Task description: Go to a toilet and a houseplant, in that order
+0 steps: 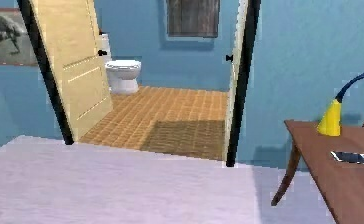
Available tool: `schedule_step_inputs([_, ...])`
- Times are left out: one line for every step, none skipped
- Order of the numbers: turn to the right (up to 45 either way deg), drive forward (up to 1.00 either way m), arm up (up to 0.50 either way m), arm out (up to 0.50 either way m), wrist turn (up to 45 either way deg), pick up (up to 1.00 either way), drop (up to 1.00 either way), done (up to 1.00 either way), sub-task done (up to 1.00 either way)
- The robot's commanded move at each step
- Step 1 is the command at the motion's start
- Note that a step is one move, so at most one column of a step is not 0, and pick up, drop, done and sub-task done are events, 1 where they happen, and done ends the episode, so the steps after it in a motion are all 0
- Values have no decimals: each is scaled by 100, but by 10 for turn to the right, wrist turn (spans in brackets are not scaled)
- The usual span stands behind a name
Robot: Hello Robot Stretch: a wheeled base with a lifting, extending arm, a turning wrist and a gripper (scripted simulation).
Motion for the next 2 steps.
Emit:
schedule_step_inputs([0, 100, 0, 0, 0, 0, 0, 0, 0])
schedule_step_inputs([-30, 0, 0, 0, 0, 0, 0, 0, 0])
